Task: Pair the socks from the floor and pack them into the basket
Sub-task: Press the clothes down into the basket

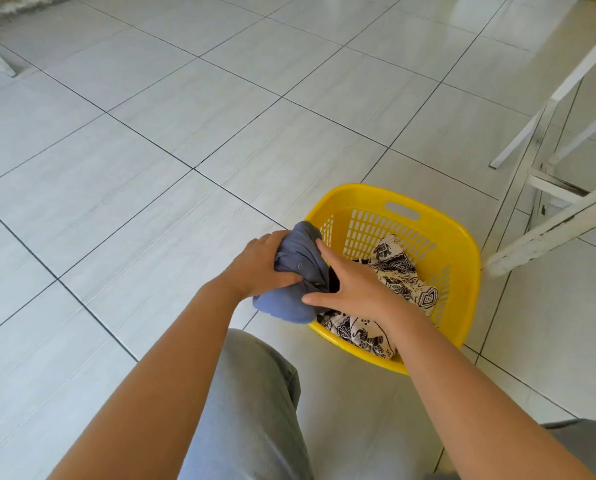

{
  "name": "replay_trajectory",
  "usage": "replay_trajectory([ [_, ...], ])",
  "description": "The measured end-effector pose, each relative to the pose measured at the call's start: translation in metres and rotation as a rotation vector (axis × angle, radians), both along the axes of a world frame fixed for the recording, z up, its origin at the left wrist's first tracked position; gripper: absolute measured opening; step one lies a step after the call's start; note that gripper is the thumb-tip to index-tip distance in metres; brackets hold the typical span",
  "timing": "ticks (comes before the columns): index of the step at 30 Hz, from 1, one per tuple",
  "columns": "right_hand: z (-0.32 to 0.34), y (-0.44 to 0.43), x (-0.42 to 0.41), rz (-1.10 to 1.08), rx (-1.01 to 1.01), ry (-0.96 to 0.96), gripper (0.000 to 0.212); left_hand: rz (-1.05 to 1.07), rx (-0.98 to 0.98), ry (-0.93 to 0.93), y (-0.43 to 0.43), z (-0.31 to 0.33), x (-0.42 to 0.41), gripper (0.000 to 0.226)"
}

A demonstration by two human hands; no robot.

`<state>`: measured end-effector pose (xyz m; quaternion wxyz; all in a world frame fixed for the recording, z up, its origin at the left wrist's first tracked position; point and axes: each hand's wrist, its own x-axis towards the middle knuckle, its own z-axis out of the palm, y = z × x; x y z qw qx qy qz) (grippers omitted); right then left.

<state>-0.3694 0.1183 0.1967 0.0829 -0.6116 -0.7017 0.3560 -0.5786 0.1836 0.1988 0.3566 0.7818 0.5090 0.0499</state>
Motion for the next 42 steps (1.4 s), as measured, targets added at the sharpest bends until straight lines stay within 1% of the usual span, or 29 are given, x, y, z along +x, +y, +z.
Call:
replay_trajectory([
  [3, -0.002, -0.002, 0.004, -0.001, 0.035, -0.047, 0.110, 0.026, 0.200, 0.076, -0.005, -0.002, 0.016, 0.052],
  [5, -0.004, -0.003, 0.001, -0.004, 0.045, -0.073, 0.115, 0.046, 0.332, 0.123, -0.009, 0.000, 0.022, 0.034],
  [6, -0.004, -0.003, -0.001, -0.014, 0.048, -0.079, 0.117, 0.055, 0.389, 0.152, -0.010, 0.001, 0.023, 0.029],
  [9, -0.008, 0.001, -0.005, -0.070, 0.081, -0.068, 0.122, 0.051, 0.519, 0.217, -0.011, 0.002, 0.022, 0.023],
  [12, -0.014, 0.006, -0.005, -0.150, 0.100, -0.032, 0.126, 0.006, 0.697, 0.287, -0.013, 0.003, 0.018, 0.018],
  [13, -0.015, 0.007, -0.004, -0.169, 0.097, -0.005, 0.126, 0.014, 0.746, 0.290, -0.013, 0.005, 0.017, 0.020],
  [15, -0.019, 0.010, -0.003, -0.186, 0.087, 0.079, 0.125, 0.040, 0.772, 0.210, -0.011, 0.010, 0.016, 0.025],
  [17, -0.012, 0.010, -0.005, -0.225, 0.085, 0.222, 0.112, 0.093, 0.740, 0.070, -0.007, 0.021, 0.016, 0.029],
  [19, 0.003, 0.010, -0.006, -0.294, 0.097, 0.422, 0.087, 0.136, 0.679, -0.078, -0.001, 0.039, 0.018, 0.032],
  [21, 0.021, 0.011, -0.004, -0.348, 0.104, 0.585, 0.067, 0.133, 0.527, -0.294, 0.005, 0.060, 0.024, 0.025],
  [22, 0.031, 0.011, -0.001, -0.362, 0.112, 0.631, 0.060, 0.132, 0.434, -0.409, 0.006, 0.073, 0.029, 0.021],
  [25, 0.060, 0.010, 0.013, -0.414, 0.167, 0.725, 0.040, 0.165, 0.214, -0.682, 0.003, 0.098, 0.047, 0.023],
  [27, 0.077, 0.009, 0.025, -0.434, 0.211, 0.735, 0.028, 0.287, -0.023, -0.867, -0.004, 0.106, 0.062, 0.017],
  [29, 0.092, 0.007, 0.039, -0.438, 0.256, 0.723, 0.024, 0.408, -0.330, -1.082, -0.010, 0.107, 0.081, 0.018],
  [31, 0.102, 0.003, 0.051, -0.469, 0.302, 0.703, 0.028, 0.497, -0.519, -1.213, -0.013, 0.102, 0.099, 0.025],
  [35, 0.102, -0.006, 0.075, -0.567, 0.312, 0.606, 0.042, 0.609, -0.804, -1.312, -0.022, 0.078, 0.133, 0.037],
  [37, 0.092, -0.013, 0.084, -0.640, 0.278, 0.509, 0.051, 0.669, -0.890, -1.285, -0.028, 0.062, 0.144, 0.037],
  [38, 0.084, -0.016, 0.086, -0.665, 0.261, 0.462, 0.053, 0.695, -0.865, -1.235, -0.029, 0.053, 0.149, 0.036],
  [39, 0.074, -0.020, 0.088, -0.679, 0.240, 0.413, 0.055, 0.711, -0.793, -1.153, -0.031, 0.045, 0.152, 0.035],
  [41, 0.048, -0.030, 0.090, -0.661, 0.181, 0.284, 0.062, 0.694, -0.553, -0.915, -0.031, 0.025, 0.152, 0.037],
  [42, 0.035, -0.034, 0.090, -0.627, 0.134, 0.199, 0.068, 0.641, -0.420, -0.778, -0.031, 0.014, 0.149, 0.044],
])
